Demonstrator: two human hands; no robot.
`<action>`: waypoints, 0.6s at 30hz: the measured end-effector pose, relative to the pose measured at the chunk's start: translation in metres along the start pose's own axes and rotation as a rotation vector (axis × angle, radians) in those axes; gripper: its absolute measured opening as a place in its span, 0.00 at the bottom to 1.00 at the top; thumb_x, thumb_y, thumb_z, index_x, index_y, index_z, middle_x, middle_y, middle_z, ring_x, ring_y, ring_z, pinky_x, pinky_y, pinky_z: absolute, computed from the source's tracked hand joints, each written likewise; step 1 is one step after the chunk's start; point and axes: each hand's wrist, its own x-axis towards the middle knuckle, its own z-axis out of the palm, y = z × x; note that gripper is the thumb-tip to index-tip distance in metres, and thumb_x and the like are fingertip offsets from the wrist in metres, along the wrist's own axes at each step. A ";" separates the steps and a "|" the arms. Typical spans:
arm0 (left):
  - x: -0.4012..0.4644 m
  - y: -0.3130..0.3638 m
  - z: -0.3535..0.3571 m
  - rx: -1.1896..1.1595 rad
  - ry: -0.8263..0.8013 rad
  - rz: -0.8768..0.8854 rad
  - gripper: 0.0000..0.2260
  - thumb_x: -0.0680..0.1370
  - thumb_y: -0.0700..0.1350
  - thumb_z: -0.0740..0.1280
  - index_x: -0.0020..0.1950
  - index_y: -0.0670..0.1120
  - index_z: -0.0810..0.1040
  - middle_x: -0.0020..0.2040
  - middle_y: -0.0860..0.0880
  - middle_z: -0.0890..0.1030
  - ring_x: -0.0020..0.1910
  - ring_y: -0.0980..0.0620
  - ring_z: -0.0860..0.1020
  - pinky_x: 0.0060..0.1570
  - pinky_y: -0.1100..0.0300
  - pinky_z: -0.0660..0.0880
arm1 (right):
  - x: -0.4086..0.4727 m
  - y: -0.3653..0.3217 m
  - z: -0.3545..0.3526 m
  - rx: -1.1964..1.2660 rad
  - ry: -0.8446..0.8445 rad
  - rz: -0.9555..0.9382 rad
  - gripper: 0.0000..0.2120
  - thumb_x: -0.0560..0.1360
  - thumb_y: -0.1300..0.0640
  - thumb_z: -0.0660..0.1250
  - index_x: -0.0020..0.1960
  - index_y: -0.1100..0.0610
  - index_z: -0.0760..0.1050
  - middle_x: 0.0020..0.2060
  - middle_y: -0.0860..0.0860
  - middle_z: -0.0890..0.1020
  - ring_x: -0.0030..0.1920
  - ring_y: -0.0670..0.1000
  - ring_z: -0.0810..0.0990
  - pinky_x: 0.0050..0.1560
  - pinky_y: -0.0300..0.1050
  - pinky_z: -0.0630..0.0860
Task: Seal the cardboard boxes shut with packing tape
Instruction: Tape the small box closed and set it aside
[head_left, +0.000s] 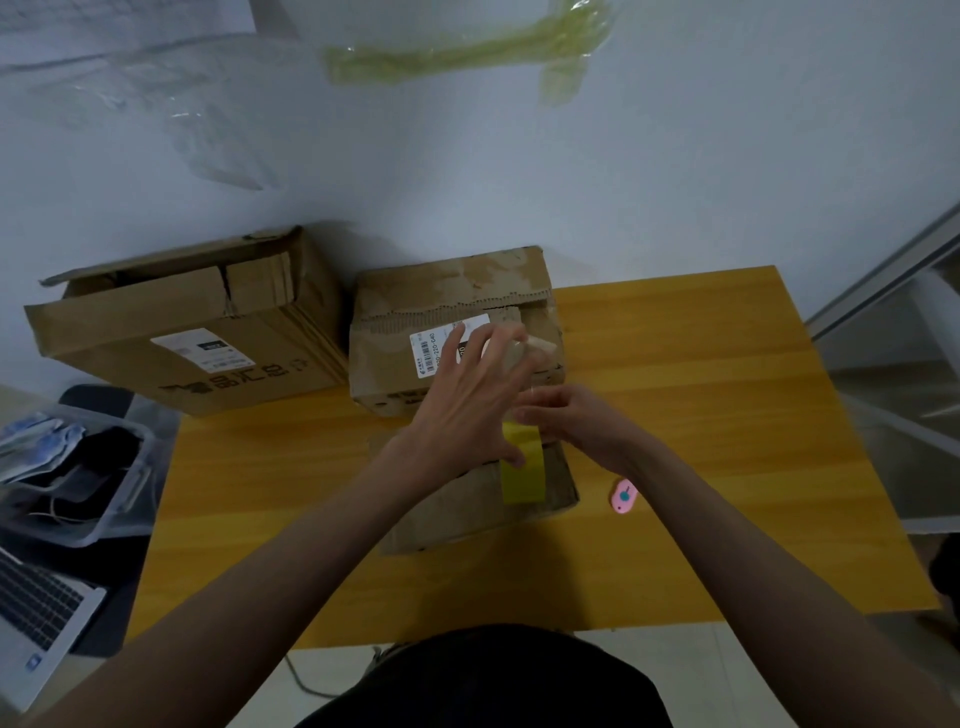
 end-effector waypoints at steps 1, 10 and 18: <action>0.000 -0.001 0.000 0.002 -0.015 -0.005 0.54 0.53 0.70 0.80 0.75 0.54 0.67 0.73 0.45 0.65 0.73 0.41 0.63 0.74 0.35 0.60 | 0.000 -0.002 -0.001 -0.004 -0.007 0.011 0.13 0.74 0.54 0.75 0.57 0.57 0.84 0.55 0.56 0.85 0.54 0.52 0.82 0.49 0.43 0.78; 0.008 -0.004 0.000 -0.016 -0.148 0.003 0.56 0.56 0.71 0.79 0.78 0.56 0.61 0.77 0.46 0.58 0.77 0.42 0.56 0.77 0.35 0.51 | 0.004 0.000 0.002 0.027 0.070 -0.014 0.12 0.74 0.59 0.74 0.53 0.67 0.83 0.51 0.58 0.86 0.54 0.52 0.84 0.55 0.45 0.77; 0.012 -0.004 0.004 -0.014 -0.181 0.027 0.56 0.58 0.71 0.78 0.80 0.57 0.58 0.78 0.46 0.56 0.78 0.42 0.54 0.78 0.36 0.47 | 0.006 0.003 0.009 0.225 0.148 0.069 0.06 0.75 0.59 0.73 0.49 0.61 0.84 0.47 0.56 0.84 0.40 0.46 0.79 0.37 0.37 0.76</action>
